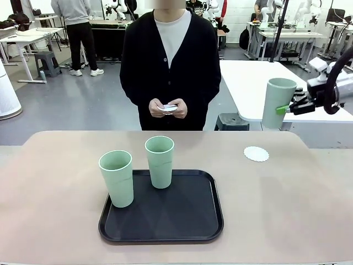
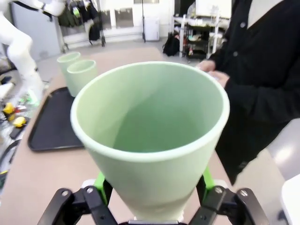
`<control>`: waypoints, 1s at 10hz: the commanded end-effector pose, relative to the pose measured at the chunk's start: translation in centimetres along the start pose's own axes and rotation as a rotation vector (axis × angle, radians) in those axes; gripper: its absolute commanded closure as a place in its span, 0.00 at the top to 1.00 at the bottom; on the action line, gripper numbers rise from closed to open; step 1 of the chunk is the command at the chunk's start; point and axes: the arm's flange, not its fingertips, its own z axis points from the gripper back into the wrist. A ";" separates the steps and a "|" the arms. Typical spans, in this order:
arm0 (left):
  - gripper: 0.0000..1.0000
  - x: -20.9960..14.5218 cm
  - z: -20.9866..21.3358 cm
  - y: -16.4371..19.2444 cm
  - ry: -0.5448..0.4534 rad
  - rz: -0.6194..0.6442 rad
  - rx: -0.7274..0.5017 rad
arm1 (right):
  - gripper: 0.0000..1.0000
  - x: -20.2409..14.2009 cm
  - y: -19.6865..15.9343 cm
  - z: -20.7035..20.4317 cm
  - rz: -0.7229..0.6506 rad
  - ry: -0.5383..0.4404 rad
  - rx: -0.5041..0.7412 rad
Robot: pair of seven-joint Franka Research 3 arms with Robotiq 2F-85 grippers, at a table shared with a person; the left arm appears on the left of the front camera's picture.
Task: Place coasters on the table and set cups on them.
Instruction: Pick up one Reusable plastic cup and place it on a coaster set by the human.
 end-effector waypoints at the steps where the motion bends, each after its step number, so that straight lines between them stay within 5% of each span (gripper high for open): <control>1: 1.00 0.0 0.1 -0.1 -0.005 -0.005 -0.011 | 0.85 -0.9 -1.0 0.4 -0.001 -0.031 0.014; 4: 1.00 0.0 0.1 -0.1 -0.005 -0.005 -0.011 | 0.85 -3.7 -1.5 -0.7 -0.021 -0.098 0.037; 10: 1.00 0.0 0.1 -0.1 -0.005 -0.005 -0.011 | 0.85 -6.8 -1.5 -3.4 -0.041 -0.058 0.066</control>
